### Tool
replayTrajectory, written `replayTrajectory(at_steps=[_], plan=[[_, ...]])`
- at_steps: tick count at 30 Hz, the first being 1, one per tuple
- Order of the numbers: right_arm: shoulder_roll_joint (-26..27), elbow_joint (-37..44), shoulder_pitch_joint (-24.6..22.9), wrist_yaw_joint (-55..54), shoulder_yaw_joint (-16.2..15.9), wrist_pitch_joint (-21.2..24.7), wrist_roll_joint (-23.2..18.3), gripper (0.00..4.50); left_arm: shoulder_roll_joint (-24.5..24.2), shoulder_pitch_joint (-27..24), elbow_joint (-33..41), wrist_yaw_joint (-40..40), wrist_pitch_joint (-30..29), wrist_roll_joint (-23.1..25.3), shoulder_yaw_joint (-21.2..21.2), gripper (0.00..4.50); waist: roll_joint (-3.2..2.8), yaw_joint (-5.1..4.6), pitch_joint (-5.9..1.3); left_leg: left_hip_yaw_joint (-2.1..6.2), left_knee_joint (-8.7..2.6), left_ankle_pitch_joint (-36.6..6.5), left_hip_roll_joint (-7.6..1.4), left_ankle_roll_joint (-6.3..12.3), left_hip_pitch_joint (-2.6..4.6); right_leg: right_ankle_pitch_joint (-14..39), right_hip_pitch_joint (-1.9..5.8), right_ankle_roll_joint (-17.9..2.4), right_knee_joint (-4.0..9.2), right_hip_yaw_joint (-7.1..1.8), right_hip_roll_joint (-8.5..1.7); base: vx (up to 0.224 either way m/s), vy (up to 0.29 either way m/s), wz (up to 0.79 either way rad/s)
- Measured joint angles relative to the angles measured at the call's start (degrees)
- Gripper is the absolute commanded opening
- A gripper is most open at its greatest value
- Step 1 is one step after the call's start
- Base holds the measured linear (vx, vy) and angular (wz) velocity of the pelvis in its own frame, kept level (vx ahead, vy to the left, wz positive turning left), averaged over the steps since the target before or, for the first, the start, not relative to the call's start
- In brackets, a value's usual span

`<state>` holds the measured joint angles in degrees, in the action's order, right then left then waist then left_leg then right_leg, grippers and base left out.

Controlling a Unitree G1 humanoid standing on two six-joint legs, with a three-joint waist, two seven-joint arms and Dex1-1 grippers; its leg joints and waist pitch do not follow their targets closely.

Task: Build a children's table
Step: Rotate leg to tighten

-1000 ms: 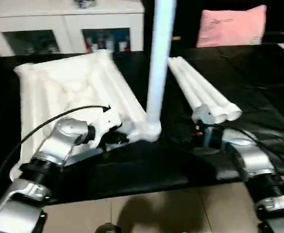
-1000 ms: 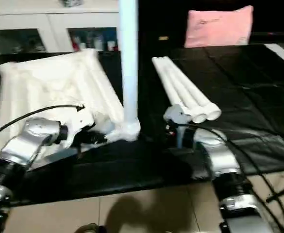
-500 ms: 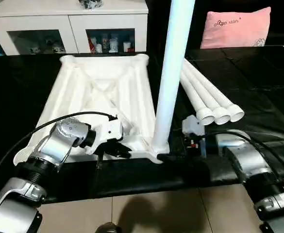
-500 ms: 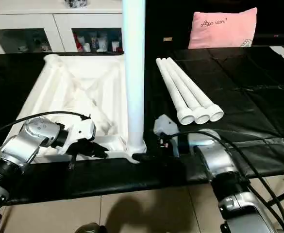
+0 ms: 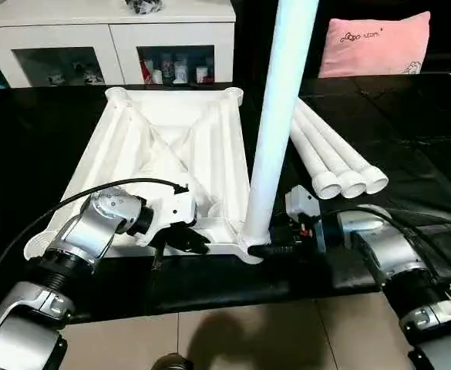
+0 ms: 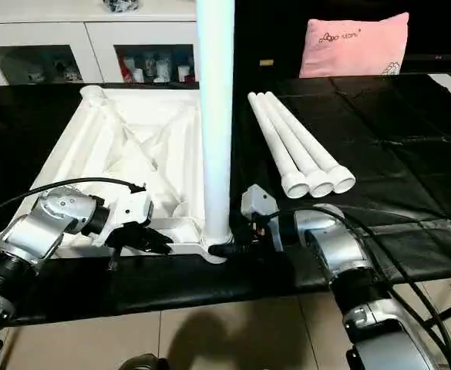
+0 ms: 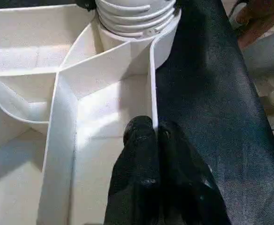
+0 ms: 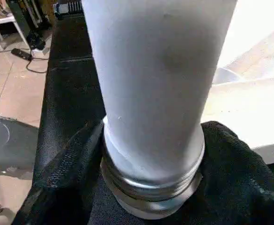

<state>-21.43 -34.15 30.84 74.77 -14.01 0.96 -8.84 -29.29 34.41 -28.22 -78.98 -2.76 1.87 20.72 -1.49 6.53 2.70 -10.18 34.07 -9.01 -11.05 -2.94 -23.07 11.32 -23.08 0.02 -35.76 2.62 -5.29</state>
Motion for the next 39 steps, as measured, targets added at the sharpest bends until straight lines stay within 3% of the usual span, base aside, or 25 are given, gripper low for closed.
replayTrajectory(at_steps=[13,15,21,27,30,34,36,39], plan=[[0.9,0.4,-1.0,-0.2,0.6,0.1,-0.3,2.72,-0.4,0.0,0.7,0.0,-1.5,0.0,0.2,0.00,0.00,0.00,0.00,0.00,0.01,0.0,-0.01,0.00,0.04,0.0,0.01,0.0,-0.05,0.00,0.00,0.000,0.000,0.00],[2.9,0.6,-2.0,-4.4,1.8,0.8,-0.1,2.72,0.6,0.0,0.7,3.1,-3.8,0.3,-0.6,0.00,-0.01,-0.14,0.00,0.00,0.04,0.0,-0.01,-0.02,0.13,0.0,0.04,0.0,-0.15,-0.03,0.00,0.000,0.000,0.00],[7.8,-1.3,-1.6,-19.7,5.2,2.1,1.7,2.72,4.2,-0.1,0.8,13.1,-11.2,1.7,-3.7,0.00,-0.02,-1.77,-0.01,0.00,0.08,0.0,0.06,-0.05,0.25,0.0,0.04,0.0,-0.23,-0.20,0.00,0.000,0.000,0.00],[16.5,-8.9,3.5,-41.7,8.6,2.6,4.5,2.72,11.9,-2.0,6.4,28.7,-24.8,2.7,-8.5,0.00,0.01,-3.58,-0.02,0.00,-0.07,0.0,0.05,-0.09,0.33,0.0,-0.02,0.0,-0.17,-0.17,0.03,0.000,0.000,0.00],[18.4,-11.0,5.7,-48.5,9.3,3.3,5.2,2.72,15.2,-2.6,8.7,34.0,-28.7,2.9,-9.6,0.00,0.00,-3.57,-0.02,0.01,-0.26,0.0,0.04,-0.08,0.19,0.0,-0.07,0.0,0.06,-0.05,0.04,0.000,0.000,0.00],[18.6,-11.5,6.0,-49.7,9.7,2.9,5.4,2.72,16.3,-3.0,10.1,36.0,-30.1,2.9,-9.6,0.00,0.00,-3.19,-0.02,0.03,-0.40,0.0,0.04,-0.03,0.11,0.0,-0.06,0.0,0.31,0.05,0.05,0.000,0.000,0.00],[18.9,-12.1,6.1,-49.7,10.3,2.2,5.4,3.42,16.5,-3.1,10.8,36.7,-31.1,3.0,-9.5,0.00,0.00,-3.24,-0.02,0.03,-0.38,0.0,0.04,-0.02,0.09,-0.1,-0.05,0.0,0.35,0.03,0.05,0.000,0.000,0.00],[19.0,-12.4,5.8,-49.7,10.3,1.7,5.7,3.51,16.6,-3.1,10.9,37.1,-31.3,3.1,-9.4,0.00,0.00,-3.27,-0.02,0.03,-0.37,0.0,0.04,-0.03,0.09,-0.1,-0.04,0.0,0.38,0.03,0.05,0.000,0.000,0.00]])
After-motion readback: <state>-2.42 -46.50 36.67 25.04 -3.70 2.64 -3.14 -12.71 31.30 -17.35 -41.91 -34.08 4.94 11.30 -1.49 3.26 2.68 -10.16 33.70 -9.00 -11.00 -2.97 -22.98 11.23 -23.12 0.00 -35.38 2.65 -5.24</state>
